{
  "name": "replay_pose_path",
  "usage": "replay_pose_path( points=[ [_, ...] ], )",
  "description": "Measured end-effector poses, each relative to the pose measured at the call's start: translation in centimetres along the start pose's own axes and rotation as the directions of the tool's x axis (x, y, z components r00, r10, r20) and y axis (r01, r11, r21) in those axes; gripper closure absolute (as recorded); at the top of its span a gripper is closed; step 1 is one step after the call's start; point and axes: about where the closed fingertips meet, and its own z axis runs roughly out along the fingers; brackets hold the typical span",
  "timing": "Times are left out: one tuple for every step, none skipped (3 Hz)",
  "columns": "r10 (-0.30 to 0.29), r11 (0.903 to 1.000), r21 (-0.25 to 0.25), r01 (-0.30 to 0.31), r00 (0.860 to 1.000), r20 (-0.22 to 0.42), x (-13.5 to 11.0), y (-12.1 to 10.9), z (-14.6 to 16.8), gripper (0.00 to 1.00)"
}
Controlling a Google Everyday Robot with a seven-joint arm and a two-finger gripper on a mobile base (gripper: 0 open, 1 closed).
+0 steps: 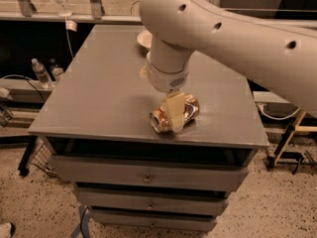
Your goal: Knock orange can over
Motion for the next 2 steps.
replay_pose_path(
  points=[
    [0.003, 1.0, -0.001, -0.003, 1.0, -0.002, 0.2, 0.1, 0.0, 0.0],
    [0.031, 0.9994, -0.016, -0.031, 0.999, -0.023, 2.0, 1.3, 0.0, 0.0]
  ],
)
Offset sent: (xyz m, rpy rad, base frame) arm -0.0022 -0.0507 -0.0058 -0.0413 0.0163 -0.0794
